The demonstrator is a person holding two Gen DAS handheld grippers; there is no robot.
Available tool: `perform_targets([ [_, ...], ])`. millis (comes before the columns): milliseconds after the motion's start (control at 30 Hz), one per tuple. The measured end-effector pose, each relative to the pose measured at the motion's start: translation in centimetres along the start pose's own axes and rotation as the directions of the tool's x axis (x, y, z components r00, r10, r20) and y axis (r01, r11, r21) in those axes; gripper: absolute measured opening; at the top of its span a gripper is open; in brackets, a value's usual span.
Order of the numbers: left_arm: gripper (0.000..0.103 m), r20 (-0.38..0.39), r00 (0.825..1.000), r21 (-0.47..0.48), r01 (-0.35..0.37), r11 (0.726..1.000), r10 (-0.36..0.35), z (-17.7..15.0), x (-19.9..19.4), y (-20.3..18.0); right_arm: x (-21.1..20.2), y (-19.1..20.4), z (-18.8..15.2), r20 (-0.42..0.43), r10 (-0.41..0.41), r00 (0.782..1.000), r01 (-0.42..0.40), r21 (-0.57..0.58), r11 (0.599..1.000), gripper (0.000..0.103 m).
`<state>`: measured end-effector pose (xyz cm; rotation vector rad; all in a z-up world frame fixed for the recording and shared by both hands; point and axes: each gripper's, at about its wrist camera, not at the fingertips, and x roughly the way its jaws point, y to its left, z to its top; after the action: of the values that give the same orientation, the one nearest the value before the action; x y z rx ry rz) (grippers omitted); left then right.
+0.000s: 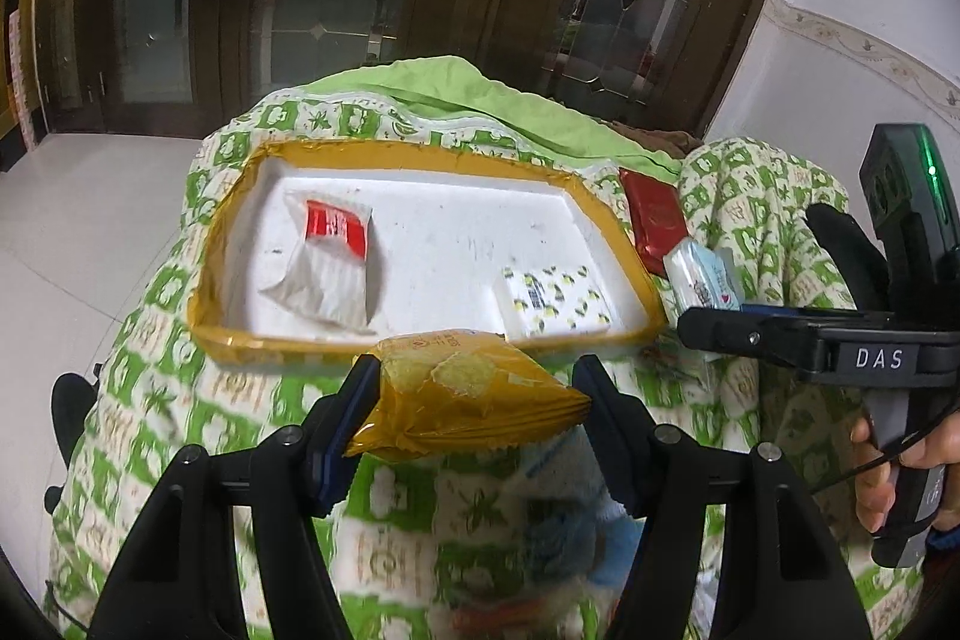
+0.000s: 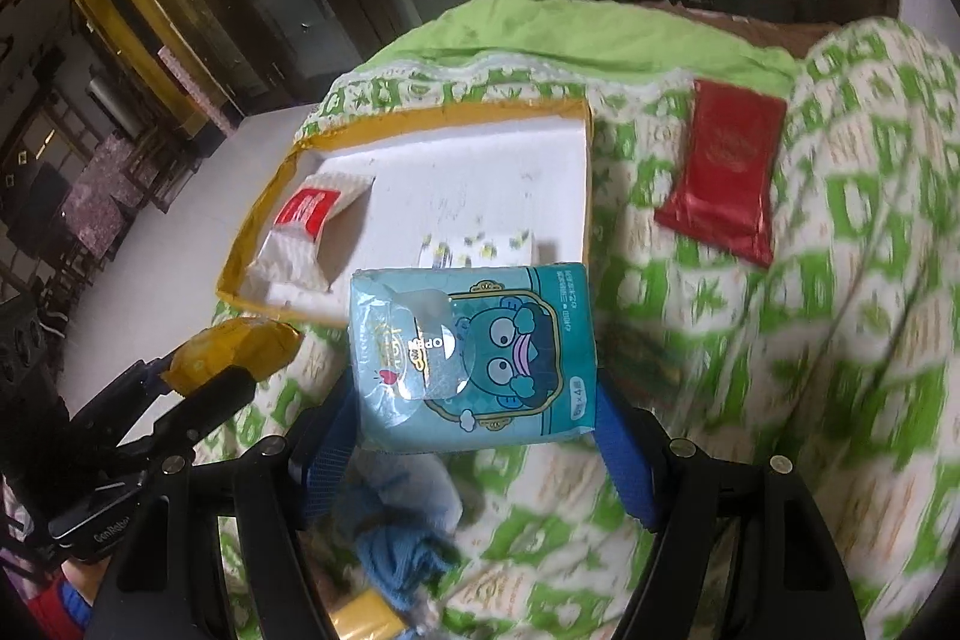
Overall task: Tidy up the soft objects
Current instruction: 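Lower the snack bag into the tray with the left tool while the right tool lowers the diaper pack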
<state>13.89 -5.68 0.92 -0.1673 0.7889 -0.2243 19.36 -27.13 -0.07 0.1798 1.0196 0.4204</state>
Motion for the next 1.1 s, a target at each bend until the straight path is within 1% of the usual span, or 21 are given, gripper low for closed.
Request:
perform_targets([
  [200,0.065,0.001,1.0,-0.003,-0.008,1.0,0.008,2.4,2.2,0.4,2.0,0.1,2.9,0.014,0.002,1.0,-0.002,0.007,1.0,0.078],
  [367,0.065,-0.013,1.0,-0.004,-0.016,1.0,0.016,4.1,4.8,0.6,4.5,-0.4,4.9,-0.006,-0.004,1.0,0.004,0.03,1.0,0.078],
  [500,0.065,-0.032,0.999,0.002,-0.026,1.0,0.026,4.8,6.9,0.9,6.0,-0.6,6.0,-0.029,-0.01,1.0,0.011,0.033,0.999,0.078],
  [733,0.065,-0.076,0.995,0.003,-0.06,0.998,0.06,4.3,9.4,2.0,8.5,0.0,8.0,-0.054,-0.012,0.998,0.013,0.02,1.0,0.078],
  [933,0.065,-0.066,0.995,-0.001,-0.08,0.997,0.08,4.1,9.0,3.5,10.9,1.0,8.8,-0.088,-0.027,0.996,0.028,0.002,1.0,0.078],
  [1100,0.065,-0.059,0.993,0.03,-0.102,0.994,0.104,3.6,8.7,3.9,12.7,1.8,8.0,-0.109,-0.071,0.991,0.068,-0.036,0.997,0.078],
])
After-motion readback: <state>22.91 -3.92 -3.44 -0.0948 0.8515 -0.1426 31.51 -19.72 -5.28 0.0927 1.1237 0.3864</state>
